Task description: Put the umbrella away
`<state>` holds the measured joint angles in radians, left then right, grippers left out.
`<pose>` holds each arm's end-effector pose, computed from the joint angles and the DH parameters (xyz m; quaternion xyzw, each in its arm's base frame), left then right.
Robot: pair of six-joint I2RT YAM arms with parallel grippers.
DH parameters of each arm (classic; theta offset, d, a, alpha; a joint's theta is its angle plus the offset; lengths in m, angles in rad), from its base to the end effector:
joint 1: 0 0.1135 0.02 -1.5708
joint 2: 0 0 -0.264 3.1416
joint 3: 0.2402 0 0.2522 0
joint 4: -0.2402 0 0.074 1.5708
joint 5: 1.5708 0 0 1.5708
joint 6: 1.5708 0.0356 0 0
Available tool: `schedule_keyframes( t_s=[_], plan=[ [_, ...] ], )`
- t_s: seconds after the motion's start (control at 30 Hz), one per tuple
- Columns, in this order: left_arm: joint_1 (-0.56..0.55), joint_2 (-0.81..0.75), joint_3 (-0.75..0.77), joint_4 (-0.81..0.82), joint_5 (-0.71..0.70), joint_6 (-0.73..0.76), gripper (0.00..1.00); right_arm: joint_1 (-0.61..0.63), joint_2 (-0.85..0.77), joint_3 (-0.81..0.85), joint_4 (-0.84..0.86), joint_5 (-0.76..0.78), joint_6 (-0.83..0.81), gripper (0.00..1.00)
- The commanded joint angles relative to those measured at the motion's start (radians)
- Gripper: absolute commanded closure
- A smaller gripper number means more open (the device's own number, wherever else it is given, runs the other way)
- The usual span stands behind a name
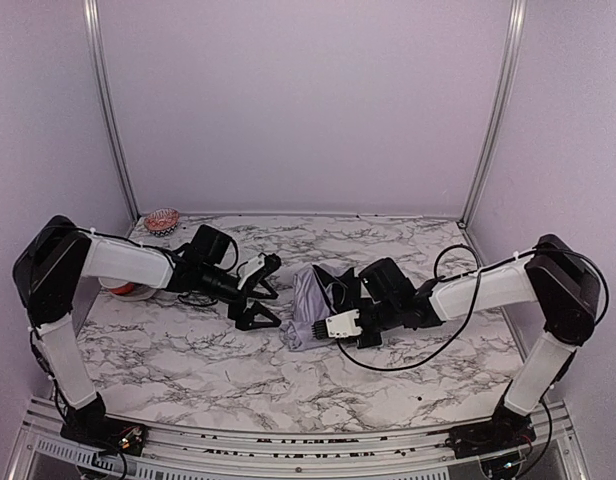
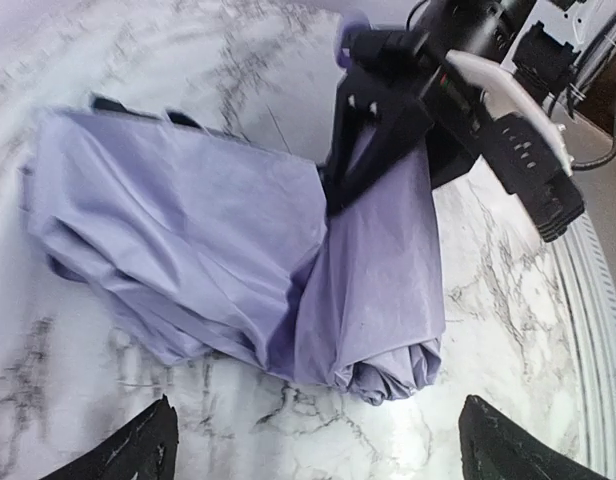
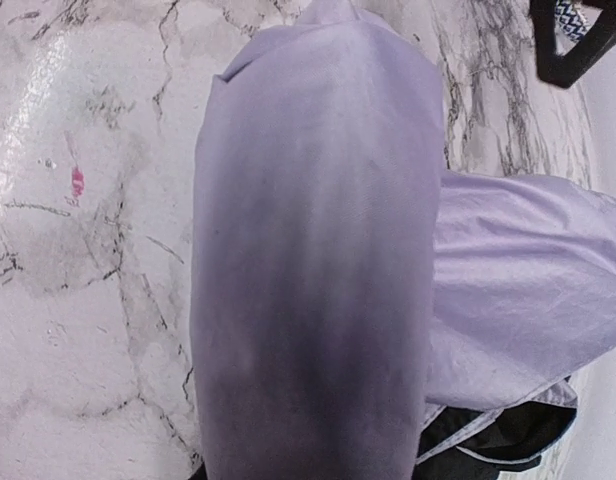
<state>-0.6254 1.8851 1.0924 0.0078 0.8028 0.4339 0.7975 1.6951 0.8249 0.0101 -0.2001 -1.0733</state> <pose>0.2981 -0.2468 0.1624 0.5587 0.6583 -0.3930 0.3164 0.2237 0.2393 0.1444 -0.7714 0.5257 0.0452 0.3558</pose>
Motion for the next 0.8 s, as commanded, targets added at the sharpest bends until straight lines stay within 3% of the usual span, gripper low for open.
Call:
schedule_keyframes(
  t_s=[0.0, 0.17, 0.33, 0.4, 0.57, 0.77],
  plan=[
    [-0.013, -0.184, -0.202, 0.438, -0.11, -0.065, 0.01, -0.009, 0.089, 0.095, -0.289, -0.11, 0.186, 0.91],
    [-0.119, -0.311, -0.339, 0.457, -0.339, 0.101, 0.08, -0.051, 0.195, 0.223, -0.422, -0.232, 0.367, 0.9],
    [-0.229, -0.323, -0.408, 0.457, -0.52, 0.287, 0.14, -0.108, 0.261, 0.276, -0.474, -0.43, 0.418, 0.89],
    [-0.257, -0.294, -0.398, 0.457, -0.562, 0.339, 0.14, -0.122, 0.296, 0.302, -0.524, -0.481, 0.417, 0.89],
    [-0.316, -0.195, -0.298, 0.457, -0.705, 0.455, 0.01, -0.133, 0.37, 0.345, -0.625, -0.563, 0.391, 0.88],
    [-0.337, -0.087, -0.207, 0.401, -0.692, 0.508, 0.03, -0.144, 0.397, 0.363, -0.66, -0.673, 0.372, 0.85]
  ],
)
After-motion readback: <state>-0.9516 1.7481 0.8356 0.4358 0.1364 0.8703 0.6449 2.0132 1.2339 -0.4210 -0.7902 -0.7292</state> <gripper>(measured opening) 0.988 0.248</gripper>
